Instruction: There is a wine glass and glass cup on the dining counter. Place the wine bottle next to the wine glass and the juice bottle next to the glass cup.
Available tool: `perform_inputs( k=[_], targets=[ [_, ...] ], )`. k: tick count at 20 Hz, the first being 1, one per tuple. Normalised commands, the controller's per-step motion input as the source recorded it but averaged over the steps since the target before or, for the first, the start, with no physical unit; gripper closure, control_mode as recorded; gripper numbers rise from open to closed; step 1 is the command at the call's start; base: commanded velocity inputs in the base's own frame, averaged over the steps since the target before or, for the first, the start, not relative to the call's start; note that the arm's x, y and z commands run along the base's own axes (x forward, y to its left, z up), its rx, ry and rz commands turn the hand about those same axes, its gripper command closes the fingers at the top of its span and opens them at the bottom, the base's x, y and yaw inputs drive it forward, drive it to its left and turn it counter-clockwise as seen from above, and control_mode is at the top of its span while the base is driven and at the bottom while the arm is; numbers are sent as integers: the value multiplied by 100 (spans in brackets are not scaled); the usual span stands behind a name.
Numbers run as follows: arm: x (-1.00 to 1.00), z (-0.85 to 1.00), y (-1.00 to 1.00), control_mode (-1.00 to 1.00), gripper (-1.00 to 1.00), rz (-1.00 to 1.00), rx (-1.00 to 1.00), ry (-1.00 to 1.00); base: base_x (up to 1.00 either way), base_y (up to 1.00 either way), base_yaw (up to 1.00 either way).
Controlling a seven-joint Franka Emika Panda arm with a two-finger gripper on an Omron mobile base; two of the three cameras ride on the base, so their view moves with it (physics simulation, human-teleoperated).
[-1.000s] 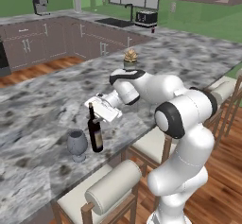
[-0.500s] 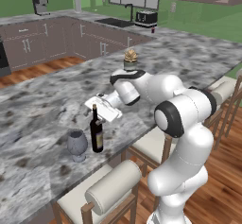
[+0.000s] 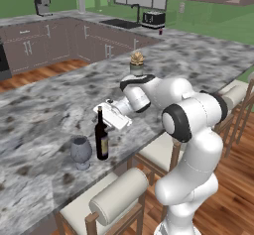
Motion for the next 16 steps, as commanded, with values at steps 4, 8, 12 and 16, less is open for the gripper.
perform_inputs(
  k=[4,8,12,16],
  targets=[
    [3,-7,-14,-100,-100,2,11,3,0,0,0],
    [5,-2,-12,-100,-100,2,8,0,0,0,0],
    [6,0,-19,-100,-100,2,8,1,0,0,0],
    [4,0,-28,-100,-100,3,7,4,0,0,0]
  ],
)
